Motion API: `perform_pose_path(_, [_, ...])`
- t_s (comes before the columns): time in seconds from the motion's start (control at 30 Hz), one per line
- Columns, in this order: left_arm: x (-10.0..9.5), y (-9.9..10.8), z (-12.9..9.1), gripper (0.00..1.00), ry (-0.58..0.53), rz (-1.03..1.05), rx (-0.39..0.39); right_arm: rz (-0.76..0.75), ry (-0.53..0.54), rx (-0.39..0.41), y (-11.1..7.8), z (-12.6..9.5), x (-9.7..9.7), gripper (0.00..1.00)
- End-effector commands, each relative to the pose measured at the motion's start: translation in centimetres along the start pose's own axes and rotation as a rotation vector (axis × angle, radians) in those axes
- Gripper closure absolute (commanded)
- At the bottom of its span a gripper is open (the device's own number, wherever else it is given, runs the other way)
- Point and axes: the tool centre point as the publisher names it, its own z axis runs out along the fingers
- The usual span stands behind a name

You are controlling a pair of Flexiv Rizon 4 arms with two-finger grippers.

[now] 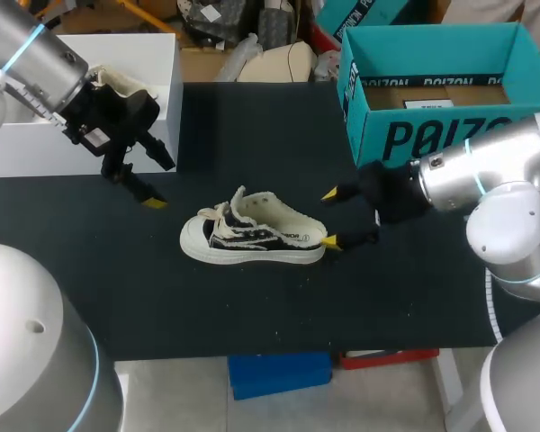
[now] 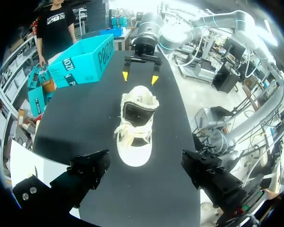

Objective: Take the shoe out of the shoebox, open the shoe tongue, remove and reinsert the insole, then place the shoe into the shoebox

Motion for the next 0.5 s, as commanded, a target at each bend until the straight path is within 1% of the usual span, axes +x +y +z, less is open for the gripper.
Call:
perform_pose_path(0.03, [0.0, 0.1, 0.1, 0.0, -0.004, 0.002, 0.001, 0.005, -0.014, -0.034, -0.4, 1.7, -0.1, 0.0])
perform_pose_path(0.2, [0.0, 0.1, 0.1, 0.0, -0.004, 0.002, 0.001, 0.014, -0.011, -0.052, -0.5, 3.0, 0.4, 0.0])
perform_pose_path(0.5, [0.0, 0.1, 0.1, 0.0, -0.004, 0.002, 0.001, 0.026, -0.006, -0.066, -0.7, 4.0, 0.8, 0.0])
